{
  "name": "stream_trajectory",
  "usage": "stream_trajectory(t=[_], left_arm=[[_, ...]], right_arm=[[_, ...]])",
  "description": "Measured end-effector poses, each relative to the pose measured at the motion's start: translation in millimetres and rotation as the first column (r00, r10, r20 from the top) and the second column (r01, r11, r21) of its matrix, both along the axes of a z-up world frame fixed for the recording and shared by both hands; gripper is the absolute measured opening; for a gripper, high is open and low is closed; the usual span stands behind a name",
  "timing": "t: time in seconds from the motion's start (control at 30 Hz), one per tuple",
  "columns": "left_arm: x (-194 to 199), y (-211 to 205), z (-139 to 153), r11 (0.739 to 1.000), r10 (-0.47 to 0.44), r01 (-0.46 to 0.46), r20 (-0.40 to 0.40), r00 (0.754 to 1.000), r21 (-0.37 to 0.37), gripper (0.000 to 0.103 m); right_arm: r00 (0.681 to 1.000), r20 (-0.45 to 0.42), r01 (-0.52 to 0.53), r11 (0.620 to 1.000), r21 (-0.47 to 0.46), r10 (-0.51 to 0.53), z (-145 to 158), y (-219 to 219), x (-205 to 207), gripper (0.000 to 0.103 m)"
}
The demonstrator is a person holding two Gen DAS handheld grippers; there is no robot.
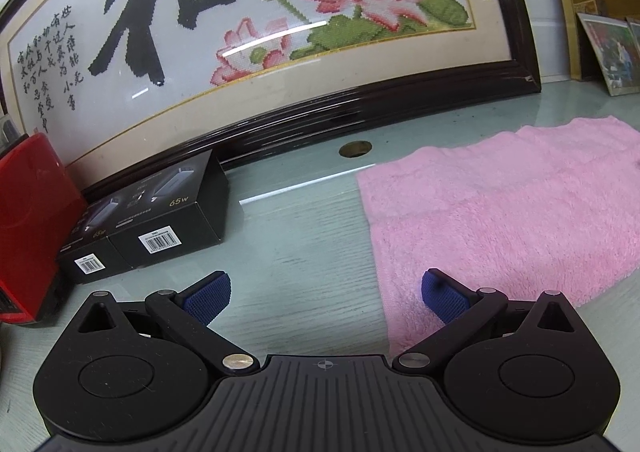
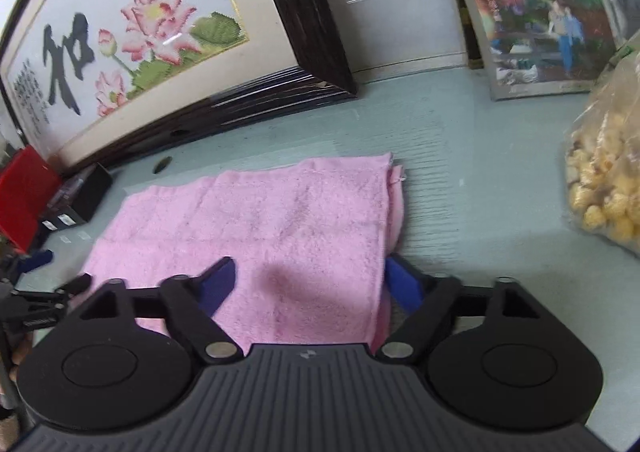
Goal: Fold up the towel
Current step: 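Close the right tool on the folded pink towel's edge and lift it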
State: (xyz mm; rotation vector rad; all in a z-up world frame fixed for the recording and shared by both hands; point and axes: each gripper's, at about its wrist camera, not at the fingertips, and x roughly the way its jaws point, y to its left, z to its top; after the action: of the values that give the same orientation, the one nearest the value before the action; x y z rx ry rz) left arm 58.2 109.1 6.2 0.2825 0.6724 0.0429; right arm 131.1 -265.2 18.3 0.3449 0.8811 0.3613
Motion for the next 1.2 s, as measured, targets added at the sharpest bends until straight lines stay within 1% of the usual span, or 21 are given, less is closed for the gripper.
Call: stream_trajectory(t=[0.1, 0.13, 0.17, 0.2, 0.27, 0.33, 0.4, 0.5, 0.6, 0.73, 0.83, 0.97, 1.13, 1.2], left_arm=[[0, 0, 0, 1.000, 0.000, 0.000, 0.000, 1.000, 0.000, 0.103], [0, -1, -1, 1.000, 0.001, -0.001, 0.001, 1.000, 0.000, 0.103], [-1, -1, -1, 1.000, 0.001, -0.001, 0.003, 1.000, 0.002, 0.103], [-1, -3, -1, 1.000, -0.002, 0.002, 0.007, 1.000, 0.006, 0.103], [-4, -7, -2, 1.000, -0.023, 0.023, 0.015, 1.000, 0.022, 0.103], [-7, -11, -3, 0.998, -0.045, 0.044, 0.023, 0.999, 0.041, 0.102], [-13, -19, -3, 0.994, -0.097, 0.095, 0.028, 0.995, 0.056, 0.099], [-19, -27, -3, 0.987, -0.143, 0.140, 0.035, 0.989, 0.079, 0.099], [-20, -31, -4, 0.984, -0.150, 0.146, 0.042, 0.988, 0.098, 0.100], [-17, -27, -3, 0.988, -0.138, 0.136, 0.028, 0.990, 0.071, 0.103], [-15, -23, -1, 0.989, -0.137, 0.136, 0.016, 0.990, 0.054, 0.103], [-14, -19, -2, 0.989, -0.145, 0.144, 0.007, 0.989, 0.032, 0.103], [-15, -16, -3, 0.987, -0.160, 0.160, 0.013, 0.987, 0.021, 0.103], [-15, -14, -4, 0.985, -0.170, 0.169, 0.015, 0.985, 0.012, 0.103]], right_arm=[[1.000, -0.010, 0.021, 0.999, 0.050, -0.020, -5, -10, 0, 0.028], [0.999, -0.016, 0.037, 0.996, 0.076, -0.036, -7, -14, 0, 0.024], [0.999, -0.020, 0.051, 0.994, 0.093, -0.049, -9, -18, 0, 0.018], [0.998, -0.018, 0.064, 0.994, 0.087, -0.063, -11, -20, -1, 0.013], [0.996, -0.006, 0.085, 0.993, 0.085, -0.085, -10, -21, -3, 0.011], [0.996, 0.025, 0.089, 0.994, 0.068, -0.091, -6, -19, -8, 0.010], [0.994, 0.054, 0.091, 0.995, 0.051, -0.094, 0, -16, -12, 0.010], [0.991, 0.113, 0.070, 0.998, 0.010, -0.070, 15, -8, -20, 0.009], [0.988, 0.148, 0.048, 0.999, -0.020, -0.044, 27, 1, -25, 0.009], [0.984, 0.178, -0.008, 1.000, 0.006, 0.007, 46, 20, -30, 0.009], [0.982, 0.178, -0.075, 0.996, 0.053, 0.064, 57, 46, -29, 0.009], [0.978, 0.162, -0.146, 0.984, 0.097, 0.129, 65, 87, -22, 0.009], [0.974, 0.126, -0.203, 0.971, 0.125, 0.187, 59, 135, -8, 0.010], [0.973, 0.102, -0.221, 0.967, 0.129, 0.208, 50, 156, -1, 0.010]])
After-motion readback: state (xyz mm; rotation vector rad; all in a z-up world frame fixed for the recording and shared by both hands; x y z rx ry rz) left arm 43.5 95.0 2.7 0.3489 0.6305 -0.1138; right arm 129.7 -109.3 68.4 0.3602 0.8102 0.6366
